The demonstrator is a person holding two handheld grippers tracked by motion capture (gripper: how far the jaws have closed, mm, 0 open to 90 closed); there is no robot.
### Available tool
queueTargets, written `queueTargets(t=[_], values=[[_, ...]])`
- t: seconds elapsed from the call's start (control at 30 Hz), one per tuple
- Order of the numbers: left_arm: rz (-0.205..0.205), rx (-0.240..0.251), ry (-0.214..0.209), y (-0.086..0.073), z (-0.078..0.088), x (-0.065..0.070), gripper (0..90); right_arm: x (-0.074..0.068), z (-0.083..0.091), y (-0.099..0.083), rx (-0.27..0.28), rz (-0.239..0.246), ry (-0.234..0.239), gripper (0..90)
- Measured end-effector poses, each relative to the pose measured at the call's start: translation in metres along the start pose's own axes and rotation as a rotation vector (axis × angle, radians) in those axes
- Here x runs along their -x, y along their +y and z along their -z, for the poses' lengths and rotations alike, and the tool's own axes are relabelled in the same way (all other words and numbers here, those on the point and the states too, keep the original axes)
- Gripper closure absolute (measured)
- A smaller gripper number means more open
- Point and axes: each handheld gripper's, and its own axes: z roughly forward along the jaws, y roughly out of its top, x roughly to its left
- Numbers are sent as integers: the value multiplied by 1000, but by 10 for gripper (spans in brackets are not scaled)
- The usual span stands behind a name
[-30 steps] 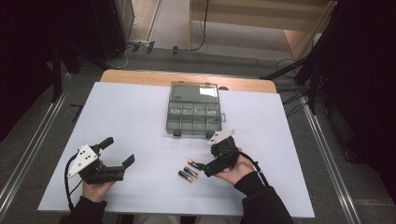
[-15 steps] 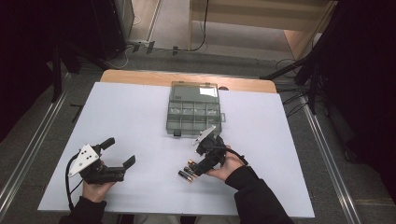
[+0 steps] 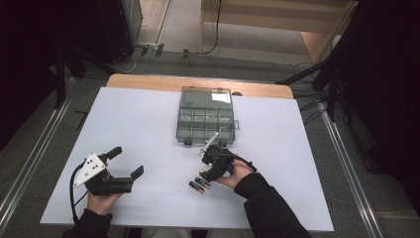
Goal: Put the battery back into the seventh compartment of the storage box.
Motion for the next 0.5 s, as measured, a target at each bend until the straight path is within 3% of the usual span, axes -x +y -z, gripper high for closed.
queueTargets(t=[0.13, 0.3, 0.4, 0.5], values=[[1, 2, 0, 0, 0, 0, 0, 0, -4, 1, -22, 7, 6, 503], [3, 4, 0, -1, 0, 0, 0, -3, -6, 1, -53, 20, 41, 673], [1, 3, -1, -1, 0, 0, 0, -8, -8, 2, -60, 35, 18, 762], [-1, 2, -3, -1, 0, 0, 0, -9, -7, 2, -59, 26, 10, 771]])
